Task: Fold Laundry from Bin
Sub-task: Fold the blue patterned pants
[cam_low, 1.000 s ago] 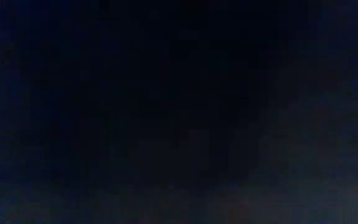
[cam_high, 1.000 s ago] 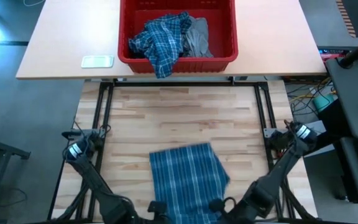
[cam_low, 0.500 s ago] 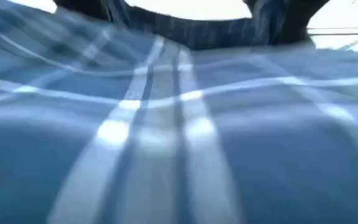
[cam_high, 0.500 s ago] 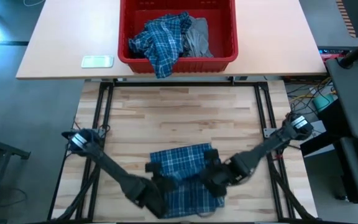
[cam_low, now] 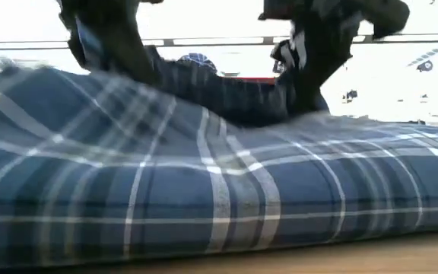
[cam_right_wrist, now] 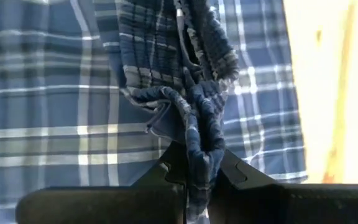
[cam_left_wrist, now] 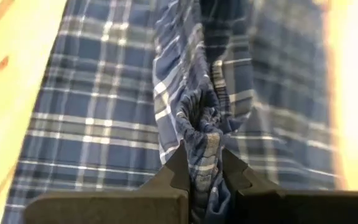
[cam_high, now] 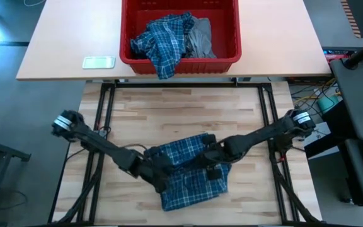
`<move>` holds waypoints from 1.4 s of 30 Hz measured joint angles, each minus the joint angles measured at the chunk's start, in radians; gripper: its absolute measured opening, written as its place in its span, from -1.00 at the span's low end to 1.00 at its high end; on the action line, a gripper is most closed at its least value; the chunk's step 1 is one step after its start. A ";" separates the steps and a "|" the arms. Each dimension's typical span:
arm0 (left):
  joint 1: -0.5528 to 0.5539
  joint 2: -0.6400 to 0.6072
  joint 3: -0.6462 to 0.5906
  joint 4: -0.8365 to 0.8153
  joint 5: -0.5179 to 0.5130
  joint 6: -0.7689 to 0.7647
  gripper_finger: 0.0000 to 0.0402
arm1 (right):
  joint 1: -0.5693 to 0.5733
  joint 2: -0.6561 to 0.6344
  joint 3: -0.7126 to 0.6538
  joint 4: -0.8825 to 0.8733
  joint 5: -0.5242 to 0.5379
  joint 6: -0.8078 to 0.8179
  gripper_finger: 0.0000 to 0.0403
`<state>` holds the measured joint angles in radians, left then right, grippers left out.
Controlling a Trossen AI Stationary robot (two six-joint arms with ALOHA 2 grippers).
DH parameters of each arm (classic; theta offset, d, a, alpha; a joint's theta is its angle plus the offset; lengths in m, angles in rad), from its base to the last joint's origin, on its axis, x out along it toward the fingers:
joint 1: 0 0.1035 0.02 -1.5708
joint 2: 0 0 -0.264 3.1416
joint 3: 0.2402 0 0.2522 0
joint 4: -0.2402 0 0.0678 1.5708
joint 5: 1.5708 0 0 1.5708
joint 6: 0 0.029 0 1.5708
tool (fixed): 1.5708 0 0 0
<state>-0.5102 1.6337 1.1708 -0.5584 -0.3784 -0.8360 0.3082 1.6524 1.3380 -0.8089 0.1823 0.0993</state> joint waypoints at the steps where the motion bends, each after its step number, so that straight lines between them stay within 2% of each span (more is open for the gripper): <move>1: -0.001 -0.031 0.007 -0.014 0.007 -0.001 -0.96 | -0.001 -0.013 0.025 -0.017 -0.004 -0.015 -0.91; 5: -0.001 -0.141 0.077 -0.108 -0.001 0.012 -0.97 | -0.024 -0.058 0.125 -0.071 -0.007 -0.069 -0.91; 9: 0.034 -0.174 0.092 -0.226 -0.102 0.050 -0.98 | -0.108 -0.080 0.150 -0.024 -0.002 -0.152 -0.91; 19: 0.249 -0.135 -0.169 -0.117 -0.160 0.044 -0.95 | -0.349 0.039 -0.014 0.154 -0.012 -0.256 -0.91; 21: 0.275 -0.135 -0.215 -0.058 -0.138 0.042 -0.95 | -0.377 0.057 -0.033 0.187 -0.039 -0.268 -0.91; 24: 0.282 -0.135 -0.264 0.058 -0.035 0.048 -0.95 | -0.393 0.066 -0.034 0.189 -0.118 -0.252 -0.91; 26: 0.281 -0.135 -0.270 0.120 0.041 0.068 -0.95 | -0.390 0.060 -0.029 0.171 -0.153 -0.247 -0.91; 28: 0.274 -0.143 -0.257 0.120 0.075 0.086 -0.95 | -0.377 0.044 -0.003 0.145 -0.157 -0.232 -0.91; 32: 0.269 -0.157 -0.205 0.027 0.085 0.183 -0.95 | -0.364 0.012 0.042 0.125 -0.161 -0.230 -0.91; 35: 0.293 -0.156 -0.213 -0.021 0.079 0.226 -0.95 | -0.372 0.033 0.042 0.131 -0.182 -0.227 -0.91; 38: 0.311 -0.151 -0.261 0.001 0.067 0.224 -0.95 | -0.381 0.079 0.039 0.138 -0.183 -0.202 -0.91; 42: 0.325 -0.151 -0.357 0.118 0.082 0.197 -0.94 | -0.380 0.156 0.039 0.145 -0.184 -0.194 -0.91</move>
<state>-0.1850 1.4822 0.8137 -0.4405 -0.2964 -0.6387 -0.0723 1.8088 1.3769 -0.6643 -0.0013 -0.0948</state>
